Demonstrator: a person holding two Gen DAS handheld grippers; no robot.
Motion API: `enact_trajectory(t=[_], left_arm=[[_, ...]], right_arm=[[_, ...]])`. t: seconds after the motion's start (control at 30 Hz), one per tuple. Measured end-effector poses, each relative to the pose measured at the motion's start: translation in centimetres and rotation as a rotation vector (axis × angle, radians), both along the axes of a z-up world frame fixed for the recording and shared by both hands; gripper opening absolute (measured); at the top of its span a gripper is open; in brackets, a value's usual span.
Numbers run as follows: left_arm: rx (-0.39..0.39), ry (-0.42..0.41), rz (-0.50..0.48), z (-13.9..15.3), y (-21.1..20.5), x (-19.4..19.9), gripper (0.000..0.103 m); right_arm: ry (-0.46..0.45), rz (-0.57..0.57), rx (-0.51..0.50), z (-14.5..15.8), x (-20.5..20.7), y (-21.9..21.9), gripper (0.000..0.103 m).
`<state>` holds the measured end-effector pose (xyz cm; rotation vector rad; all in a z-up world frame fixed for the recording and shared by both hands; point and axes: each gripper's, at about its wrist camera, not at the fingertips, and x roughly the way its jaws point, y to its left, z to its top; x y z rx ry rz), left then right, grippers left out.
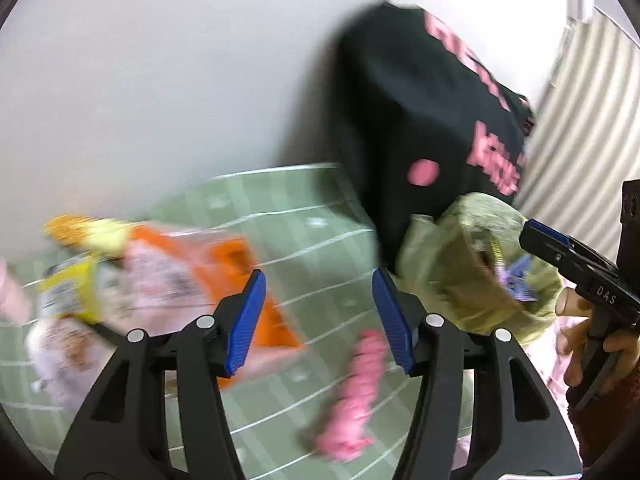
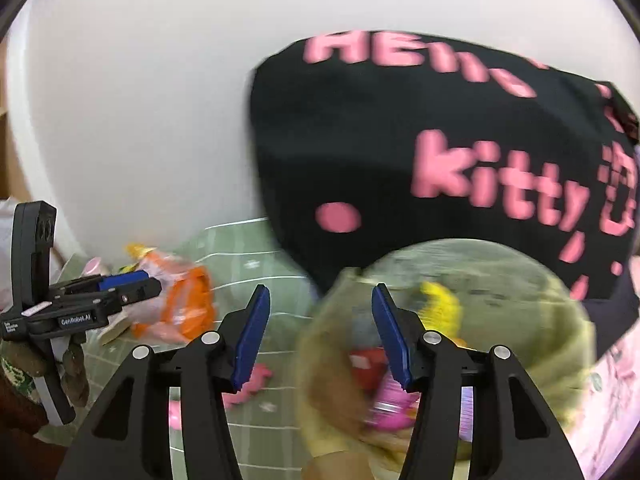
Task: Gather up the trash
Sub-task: 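Move both tools back toward the snack packets on the table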
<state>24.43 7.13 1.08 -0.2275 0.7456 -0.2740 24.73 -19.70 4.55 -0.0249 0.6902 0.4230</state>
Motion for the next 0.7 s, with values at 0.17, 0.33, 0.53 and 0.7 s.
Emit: enact_trajectory(t=[0.17, 0.33, 0.53, 0.7], left_arm=[[0.005, 0.014, 0.157, -1.0, 6.7, -2.0, 0.053], [0.008, 0.025, 0.3, -2.1, 12.0, -3.9, 0.054], [-0.049, 0.056, 0.377, -3.4, 17.3, -5.3, 0.068], [-0.086, 0.066, 0.358, -4.0, 18.7, -4.2, 0.072]], right_arm=[[0.019, 0.106, -0.007, -0.7, 0.6, 5.4, 0.05], [0.037, 0.158, -0.009, -1.3, 1.3, 8.8, 0.05], [0.039, 0.215, -0.052, -2.2, 1.9, 12.2, 0.05], [0.02, 0.257, -0.096, -2.5, 3.0, 14.8, 0.05]])
